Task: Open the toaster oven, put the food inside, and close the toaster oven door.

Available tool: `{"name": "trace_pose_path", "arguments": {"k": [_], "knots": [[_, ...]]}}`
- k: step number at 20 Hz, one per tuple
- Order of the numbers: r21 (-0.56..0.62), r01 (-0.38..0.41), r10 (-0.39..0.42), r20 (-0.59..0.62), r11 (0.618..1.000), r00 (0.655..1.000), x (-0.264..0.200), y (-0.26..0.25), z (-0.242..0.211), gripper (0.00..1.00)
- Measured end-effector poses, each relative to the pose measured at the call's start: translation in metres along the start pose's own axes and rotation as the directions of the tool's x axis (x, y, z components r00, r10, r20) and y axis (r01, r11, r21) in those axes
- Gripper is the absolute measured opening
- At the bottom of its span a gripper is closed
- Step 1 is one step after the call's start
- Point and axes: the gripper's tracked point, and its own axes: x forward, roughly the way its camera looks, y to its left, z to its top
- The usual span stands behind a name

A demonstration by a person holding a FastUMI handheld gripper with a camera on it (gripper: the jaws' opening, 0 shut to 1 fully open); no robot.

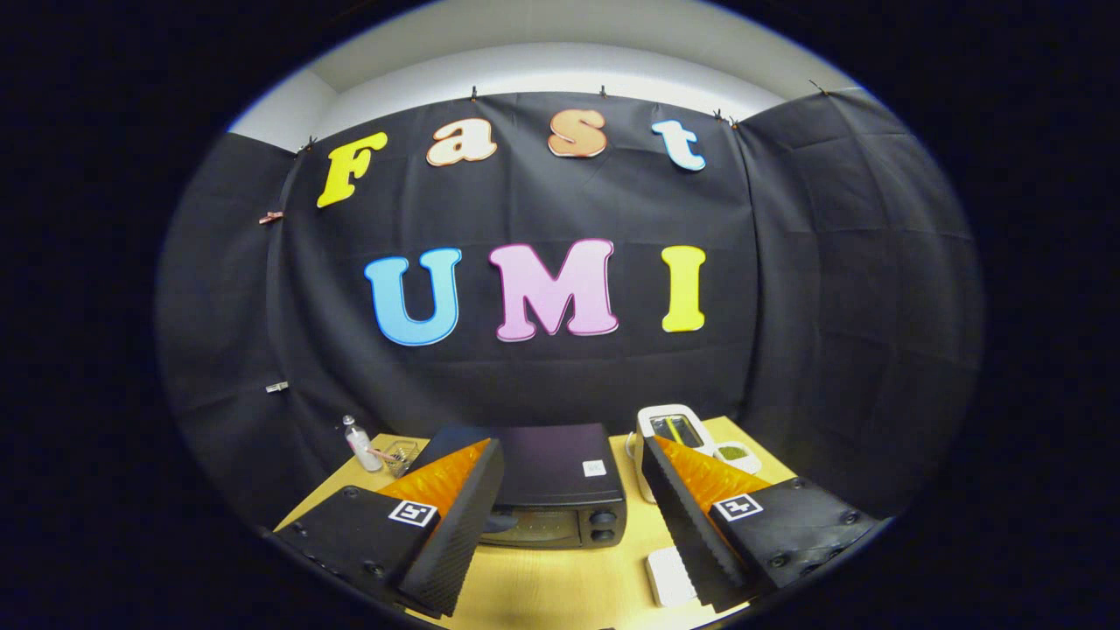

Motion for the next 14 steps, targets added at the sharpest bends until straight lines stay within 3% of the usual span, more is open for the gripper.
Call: {"name": "trace_pose_path", "arguments": {"k": [7,14], "knots": [[-0.017,0.048,-0.045,0.121,0.999,0.992,-0.024,-0.028,0.045,0.98],[-0.019,0.075,-0.072,0.124,0.997,0.99,-0.028,-0.042,0.049,0.98]]}}
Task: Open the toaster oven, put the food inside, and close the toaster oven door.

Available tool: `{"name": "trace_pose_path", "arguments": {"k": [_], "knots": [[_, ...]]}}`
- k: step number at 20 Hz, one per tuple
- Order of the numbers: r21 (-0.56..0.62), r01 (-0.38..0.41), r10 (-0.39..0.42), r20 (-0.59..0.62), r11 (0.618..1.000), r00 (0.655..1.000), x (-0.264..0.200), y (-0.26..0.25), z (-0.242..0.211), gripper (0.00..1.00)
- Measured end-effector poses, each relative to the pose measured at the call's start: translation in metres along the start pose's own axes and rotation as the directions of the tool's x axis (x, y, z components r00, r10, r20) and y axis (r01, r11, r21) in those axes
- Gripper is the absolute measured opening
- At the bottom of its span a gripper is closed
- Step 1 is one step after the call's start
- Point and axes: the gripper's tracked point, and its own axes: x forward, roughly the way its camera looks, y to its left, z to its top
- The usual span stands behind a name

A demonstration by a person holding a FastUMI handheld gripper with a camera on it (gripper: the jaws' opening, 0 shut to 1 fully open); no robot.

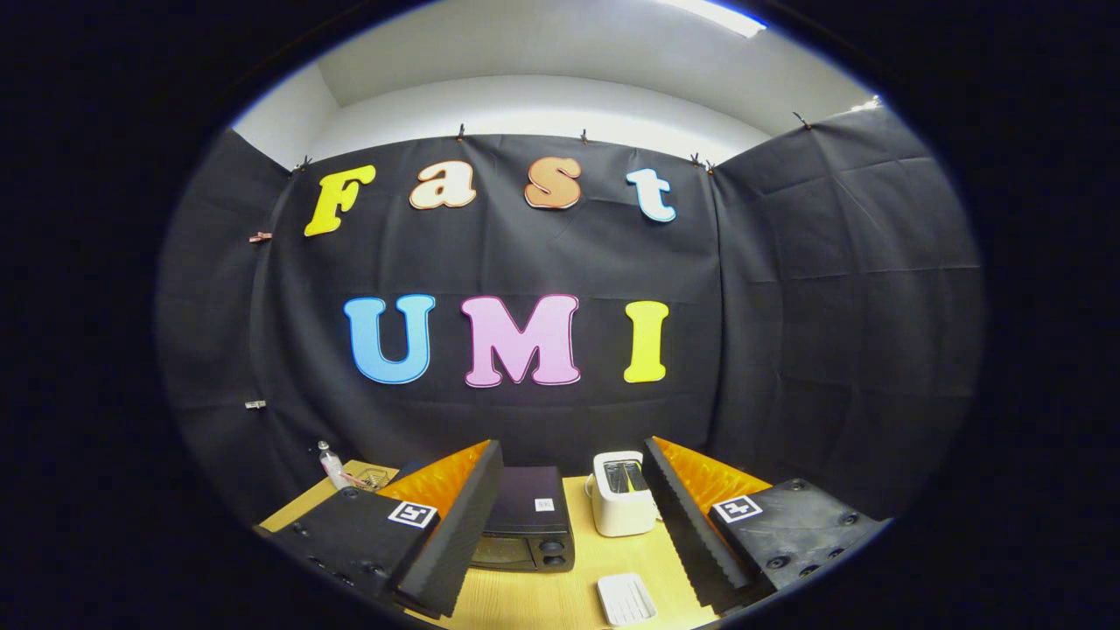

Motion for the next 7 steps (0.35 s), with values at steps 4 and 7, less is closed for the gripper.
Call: {"name": "trace_pose_path", "arguments": {"k": [4,7], "knots": [[-0.01,-0.001,0.001,0.011,1.0,1.0,0.0009,0.0019,0.0036,0.98],[-0.02,-0.004,0.004,0.021,1.0,1.0,-0.0004,0.0026,0.006,0.98]]}}
